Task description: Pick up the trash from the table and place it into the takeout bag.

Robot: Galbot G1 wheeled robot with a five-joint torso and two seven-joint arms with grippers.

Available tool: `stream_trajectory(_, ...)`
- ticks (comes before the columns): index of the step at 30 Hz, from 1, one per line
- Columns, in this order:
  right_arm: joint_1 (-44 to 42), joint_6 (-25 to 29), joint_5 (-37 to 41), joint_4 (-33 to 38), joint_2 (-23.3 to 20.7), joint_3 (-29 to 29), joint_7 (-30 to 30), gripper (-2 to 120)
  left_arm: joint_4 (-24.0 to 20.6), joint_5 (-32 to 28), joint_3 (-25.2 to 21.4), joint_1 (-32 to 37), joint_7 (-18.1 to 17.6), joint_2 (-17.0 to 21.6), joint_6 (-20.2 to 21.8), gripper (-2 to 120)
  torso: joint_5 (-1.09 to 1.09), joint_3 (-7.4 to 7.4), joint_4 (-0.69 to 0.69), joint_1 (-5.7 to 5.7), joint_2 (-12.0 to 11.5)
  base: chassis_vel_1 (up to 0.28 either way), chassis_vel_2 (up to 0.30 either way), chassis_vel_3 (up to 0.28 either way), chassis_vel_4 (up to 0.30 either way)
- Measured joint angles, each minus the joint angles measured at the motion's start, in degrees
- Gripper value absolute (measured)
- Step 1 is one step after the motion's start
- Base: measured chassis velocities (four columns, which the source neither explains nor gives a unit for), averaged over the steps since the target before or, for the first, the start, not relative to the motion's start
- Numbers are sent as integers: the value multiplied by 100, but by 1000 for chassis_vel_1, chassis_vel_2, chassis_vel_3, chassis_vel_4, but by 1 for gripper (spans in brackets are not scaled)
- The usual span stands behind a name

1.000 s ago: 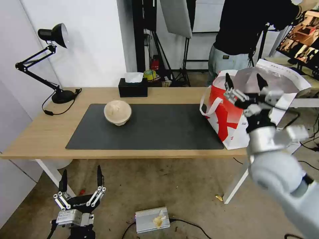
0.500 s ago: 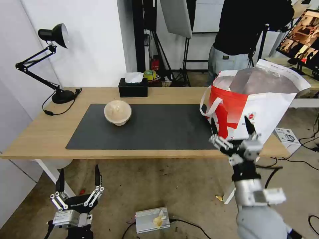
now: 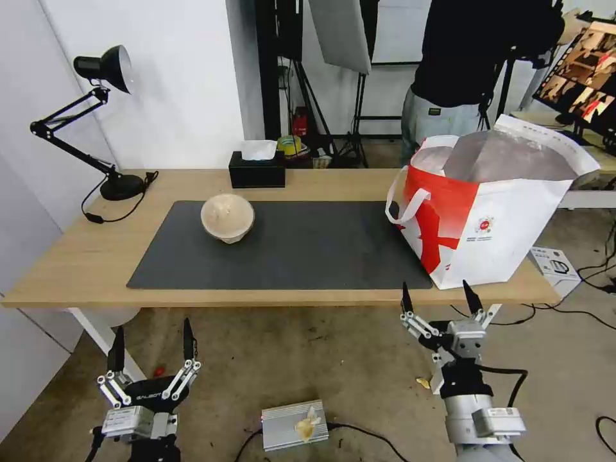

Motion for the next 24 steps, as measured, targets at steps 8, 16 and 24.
stream_trajectory(8,-136,-110,153,13,-8,-49,-8,100,-30,27,-4,2,-85,1,-1,100,0,0,0,0,0,0,0,0,0)
stream_trajectory(16,-194,-139,163,-10,12,-137,-7,100,-29,30,6,6,-85,1,-2,100,0,0,0,0,0,0,0,0,0)
stream_trajectory(24,-181,-140,166,-20,28,-156,-11,100,-25,31,-2,-2,-85,0,-2,100,0,0,0,0,0,0,0,0,0)
